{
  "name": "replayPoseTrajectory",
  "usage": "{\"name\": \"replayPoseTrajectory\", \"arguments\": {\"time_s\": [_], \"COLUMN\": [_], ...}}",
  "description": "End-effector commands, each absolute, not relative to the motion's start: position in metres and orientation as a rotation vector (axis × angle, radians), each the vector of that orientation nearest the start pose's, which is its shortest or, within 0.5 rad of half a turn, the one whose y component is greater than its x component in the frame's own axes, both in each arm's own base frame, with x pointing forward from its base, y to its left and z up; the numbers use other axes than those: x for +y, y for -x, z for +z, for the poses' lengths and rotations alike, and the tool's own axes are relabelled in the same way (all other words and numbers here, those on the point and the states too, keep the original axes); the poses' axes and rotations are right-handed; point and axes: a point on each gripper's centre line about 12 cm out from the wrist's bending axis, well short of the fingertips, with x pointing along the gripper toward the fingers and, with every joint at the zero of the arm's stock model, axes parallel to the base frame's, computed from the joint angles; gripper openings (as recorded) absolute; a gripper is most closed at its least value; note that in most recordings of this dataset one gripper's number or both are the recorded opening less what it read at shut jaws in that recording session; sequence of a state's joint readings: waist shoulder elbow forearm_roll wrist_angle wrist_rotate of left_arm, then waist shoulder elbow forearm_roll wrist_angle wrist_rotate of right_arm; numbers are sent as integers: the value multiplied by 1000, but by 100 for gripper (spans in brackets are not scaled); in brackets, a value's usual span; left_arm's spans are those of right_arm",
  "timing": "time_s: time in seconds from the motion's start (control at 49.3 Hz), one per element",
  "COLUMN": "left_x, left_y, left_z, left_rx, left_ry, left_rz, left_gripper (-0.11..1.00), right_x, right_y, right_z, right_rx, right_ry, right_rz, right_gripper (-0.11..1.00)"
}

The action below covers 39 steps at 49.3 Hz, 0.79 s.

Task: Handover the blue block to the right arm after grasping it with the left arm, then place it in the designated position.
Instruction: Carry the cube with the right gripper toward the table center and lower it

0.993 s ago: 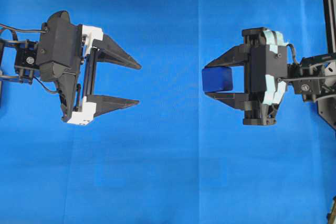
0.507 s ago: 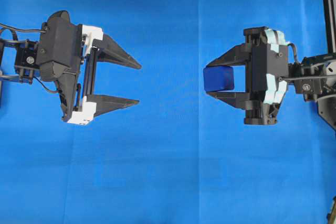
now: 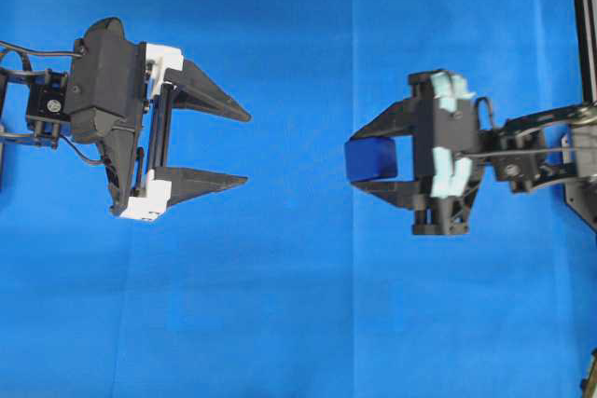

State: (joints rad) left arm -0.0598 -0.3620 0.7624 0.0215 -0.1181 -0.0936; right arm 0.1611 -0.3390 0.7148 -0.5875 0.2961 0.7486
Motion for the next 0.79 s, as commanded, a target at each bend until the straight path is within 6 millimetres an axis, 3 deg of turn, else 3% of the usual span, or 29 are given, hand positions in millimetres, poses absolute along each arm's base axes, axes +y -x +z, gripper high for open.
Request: {"name": "replayPoseTrajectory", "arguments": {"time_s": [0.0,0.527,0.77], "left_x": [-19,-19,-19], "left_y": [-339,-339,-339], "left_z": [294,292,292], "left_rx": [237,240,243], "left_ry": [66,66,66], "left_rz": [-49,-48,-49], "left_gripper": [93,93,93], "right_x": [38,56,58], "right_y": [-336,-375,-389], "right_z": [251,176,151], "right_rx": [599,666,676], "right_ry": [-86,-185,-223], "right_rz": [-36,61,85], "right_gripper": [42,42,42]}}
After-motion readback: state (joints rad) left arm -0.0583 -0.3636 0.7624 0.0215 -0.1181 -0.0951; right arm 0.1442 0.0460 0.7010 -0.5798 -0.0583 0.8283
